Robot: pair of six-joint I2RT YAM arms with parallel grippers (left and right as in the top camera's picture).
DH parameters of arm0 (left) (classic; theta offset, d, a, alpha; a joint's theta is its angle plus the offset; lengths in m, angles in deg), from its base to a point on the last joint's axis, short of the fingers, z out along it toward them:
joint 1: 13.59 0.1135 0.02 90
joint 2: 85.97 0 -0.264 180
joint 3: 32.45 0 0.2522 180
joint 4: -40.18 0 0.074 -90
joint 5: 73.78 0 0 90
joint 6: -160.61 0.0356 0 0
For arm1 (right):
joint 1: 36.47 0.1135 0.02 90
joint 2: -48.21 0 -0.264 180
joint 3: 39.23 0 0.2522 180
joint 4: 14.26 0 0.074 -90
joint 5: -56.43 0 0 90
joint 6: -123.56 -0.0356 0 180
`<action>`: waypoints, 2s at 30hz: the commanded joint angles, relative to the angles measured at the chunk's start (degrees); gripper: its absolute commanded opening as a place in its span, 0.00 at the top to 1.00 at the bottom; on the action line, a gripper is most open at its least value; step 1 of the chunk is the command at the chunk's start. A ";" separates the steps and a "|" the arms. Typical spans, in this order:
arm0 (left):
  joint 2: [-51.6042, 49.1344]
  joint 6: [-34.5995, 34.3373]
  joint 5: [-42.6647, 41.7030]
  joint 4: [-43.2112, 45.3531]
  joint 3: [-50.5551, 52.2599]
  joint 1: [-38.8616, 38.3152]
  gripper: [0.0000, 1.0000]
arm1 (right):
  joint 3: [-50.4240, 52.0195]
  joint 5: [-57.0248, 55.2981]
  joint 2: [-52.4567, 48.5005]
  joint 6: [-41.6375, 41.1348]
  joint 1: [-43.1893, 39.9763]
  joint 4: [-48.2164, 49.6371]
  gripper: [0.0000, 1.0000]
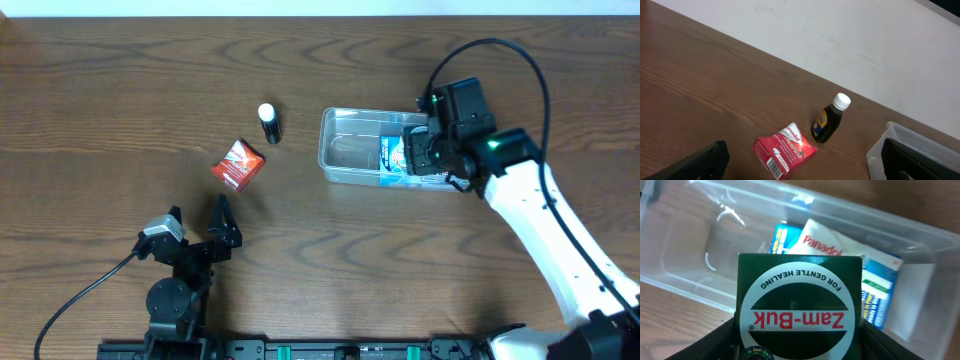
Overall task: Pack container
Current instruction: 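Lift the Zam-Buk tin and carry it over the container, then lower the Zam-Buk tin into the container beside the boxes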
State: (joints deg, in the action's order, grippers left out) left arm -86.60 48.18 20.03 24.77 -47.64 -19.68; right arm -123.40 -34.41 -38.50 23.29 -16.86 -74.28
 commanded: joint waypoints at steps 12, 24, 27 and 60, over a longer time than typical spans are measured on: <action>0.39 0.90 1.55 -2.05 1.20 0.28 0.02 | 0.04 0.04 -5.68 -1.92 1.79 -0.31 0.32; 0.39 0.90 1.55 -2.05 1.20 0.28 0.02 | 0.04 0.04 -6.62 -1.92 1.79 -0.28 0.30; 0.39 0.92 1.55 -2.05 1.20 0.28 0.02 | 0.04 0.04 -6.62 -1.90 1.79 0.04 0.29; 0.39 0.92 1.55 -2.05 1.20 0.28 0.02 | 0.04 -3.06 -15.61 -3.41 1.77 21.68 0.99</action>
State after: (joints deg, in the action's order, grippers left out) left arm -86.60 48.18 20.03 24.77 -47.64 -19.68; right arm -123.34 -34.44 -54.09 20.54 -15.57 -53.24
